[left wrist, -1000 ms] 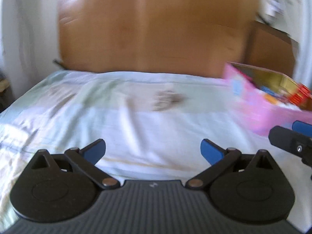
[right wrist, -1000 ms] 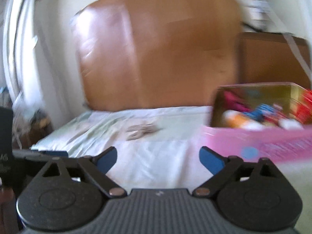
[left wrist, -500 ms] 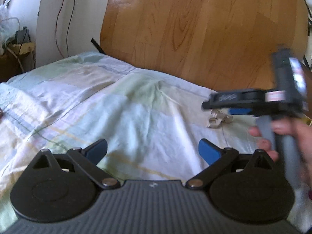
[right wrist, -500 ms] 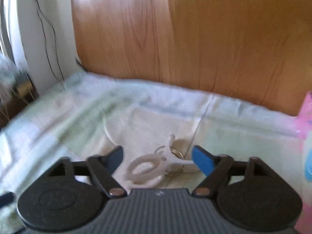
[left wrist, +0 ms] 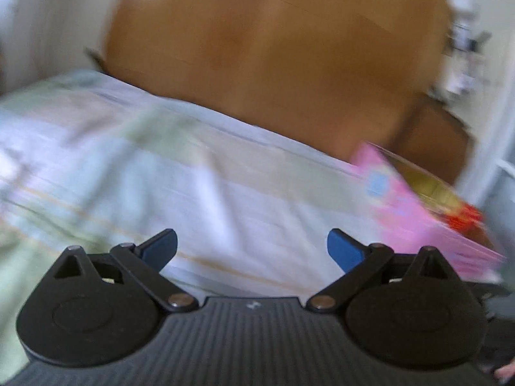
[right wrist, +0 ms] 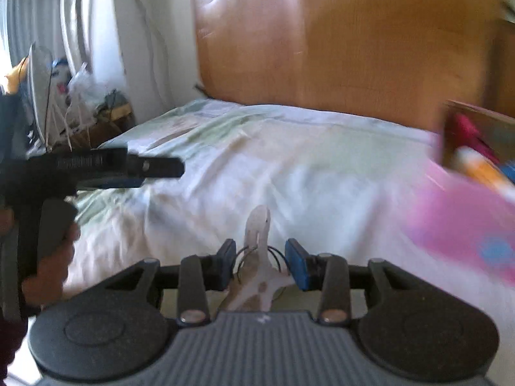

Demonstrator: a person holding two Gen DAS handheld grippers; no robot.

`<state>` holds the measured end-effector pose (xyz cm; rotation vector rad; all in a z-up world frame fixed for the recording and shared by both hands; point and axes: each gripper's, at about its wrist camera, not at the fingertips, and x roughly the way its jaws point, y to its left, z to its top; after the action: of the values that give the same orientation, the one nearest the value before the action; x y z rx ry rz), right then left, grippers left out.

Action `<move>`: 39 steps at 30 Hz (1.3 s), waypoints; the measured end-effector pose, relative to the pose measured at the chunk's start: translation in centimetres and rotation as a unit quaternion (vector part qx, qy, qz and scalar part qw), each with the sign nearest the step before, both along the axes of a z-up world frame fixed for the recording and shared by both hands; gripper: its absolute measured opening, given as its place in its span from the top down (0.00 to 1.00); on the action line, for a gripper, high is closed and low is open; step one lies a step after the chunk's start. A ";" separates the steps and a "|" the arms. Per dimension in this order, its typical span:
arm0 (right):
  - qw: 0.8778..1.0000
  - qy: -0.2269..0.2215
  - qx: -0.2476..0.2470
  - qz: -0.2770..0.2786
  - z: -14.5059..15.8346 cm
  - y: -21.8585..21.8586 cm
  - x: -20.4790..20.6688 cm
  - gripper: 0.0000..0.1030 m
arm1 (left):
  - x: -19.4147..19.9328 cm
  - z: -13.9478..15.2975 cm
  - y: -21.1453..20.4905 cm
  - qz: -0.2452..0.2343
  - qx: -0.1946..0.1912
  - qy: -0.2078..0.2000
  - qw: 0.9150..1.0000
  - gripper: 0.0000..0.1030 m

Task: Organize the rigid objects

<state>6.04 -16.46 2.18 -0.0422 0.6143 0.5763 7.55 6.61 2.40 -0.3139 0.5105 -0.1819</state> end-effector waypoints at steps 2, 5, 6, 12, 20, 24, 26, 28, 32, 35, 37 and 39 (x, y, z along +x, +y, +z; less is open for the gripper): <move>0.999 -0.019 0.020 -0.045 -0.3 -3.0 -2.5 0.64 | -0.5 0.5 -2.5 -0.056 0.005 -0.001 0.998 0.07; 0.991 -0.038 0.049 -0.120 -0.3 -7.1 -5.4 0.42 | -1.3 1.3 -6.3 -0.122 0.014 -0.008 0.992 0.08; 0.987 -0.045 0.045 -0.145 -0.3 -8.3 -6.3 0.41 | -1.4 1.6 -7.5 -0.145 0.012 -0.006 0.989 0.08; 0.981 -0.050 0.067 -0.173 0.0 -12.4 -10.0 0.41 | -2.4 2.2 -12.7 -0.235 0.033 -0.001 0.971 0.15; 0.991 -0.085 0.043 -0.099 0.0 -11.5 -11.7 0.45 | -6.4 1.1 -13.5 -0.273 0.116 -0.006 0.955 0.16; 0.994 -0.091 0.005 -0.059 -0.2 -10.7 -10.3 0.52 | -7.7 0.1 -15.0 -0.282 0.177 -0.011 0.943 0.23; 0.995 -0.098 -0.023 -0.025 -0.3 -10.2 -9.5 0.52 | -7.4 -0.4 -15.8 -0.284 0.195 -0.006 0.939 0.39; 0.993 -0.101 -0.058 0.009 -0.2 -9.5 -8.7 0.53 | -6.5 -0.9 -16.2 -0.288 0.196 0.011 0.937 0.52; 0.985 -0.096 -0.115 0.085 -0.4 -8.1 -7.1 0.57 | -5.3 -1.5 -16.1 -0.296 0.198 0.019 0.934 0.71; 0.980 -0.097 -0.134 0.110 -0.8 -7.1 -6.8 0.81 | -4.6 -1.2 -16.0 -0.288 0.220 0.013 0.932 0.71; 0.980 -0.110 -0.138 0.097 -0.7 -7.1 -6.9 0.84 | -4.2 -0.5 -15.6 -0.291 0.222 0.003 0.931 0.71; 0.983 -0.121 -0.112 0.074 -0.1 -7.7 -7.0 0.84 | -3.9 0.5 -15.8 -0.296 0.228 -0.013 0.927 0.71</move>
<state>-1.00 -24.13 2.06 -0.3681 0.4378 0.6326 3.60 -9.20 2.87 0.3099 0.5950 -0.6412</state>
